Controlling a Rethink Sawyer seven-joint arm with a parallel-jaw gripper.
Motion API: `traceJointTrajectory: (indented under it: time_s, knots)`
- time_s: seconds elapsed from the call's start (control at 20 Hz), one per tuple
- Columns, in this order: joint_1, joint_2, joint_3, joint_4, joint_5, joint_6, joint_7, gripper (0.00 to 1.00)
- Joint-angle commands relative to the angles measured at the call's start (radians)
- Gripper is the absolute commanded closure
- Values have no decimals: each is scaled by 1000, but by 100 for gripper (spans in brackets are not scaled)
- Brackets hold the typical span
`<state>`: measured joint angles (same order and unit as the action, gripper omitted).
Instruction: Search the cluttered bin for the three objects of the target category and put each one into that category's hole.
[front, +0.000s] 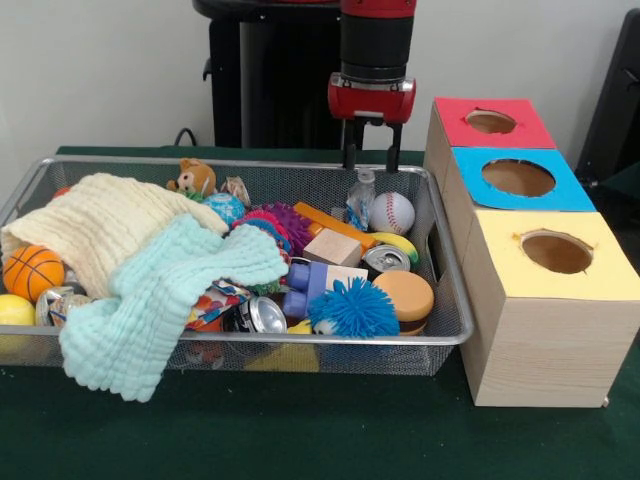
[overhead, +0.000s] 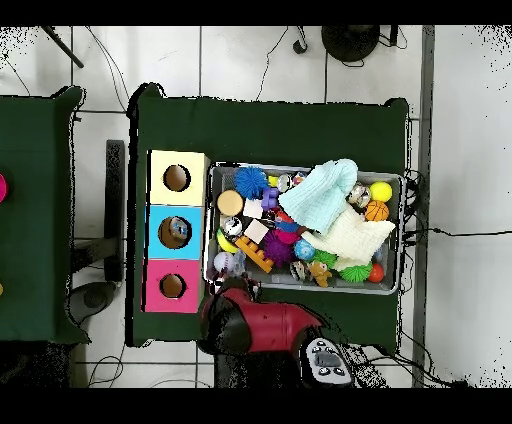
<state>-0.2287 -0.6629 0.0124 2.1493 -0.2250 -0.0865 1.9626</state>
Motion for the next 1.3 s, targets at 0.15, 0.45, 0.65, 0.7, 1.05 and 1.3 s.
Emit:
traceJointTrajectory:
  time_s: [0.15,0.45,0.65,0.7,1.05,1.3]
  knots:
    - [9,59,-49,-91,-50,-115,93,0]
    - [-17,117,-62,-118,-88,-164,80,0]
    - [-22,160,-60,-143,-107,-192,78,0]
    - [-22,171,-60,-151,-109,-200,78,0]
    - [-24,205,-39,-178,-120,-209,82,0]
    - [-15,205,-30,-182,-113,-212,94,0]
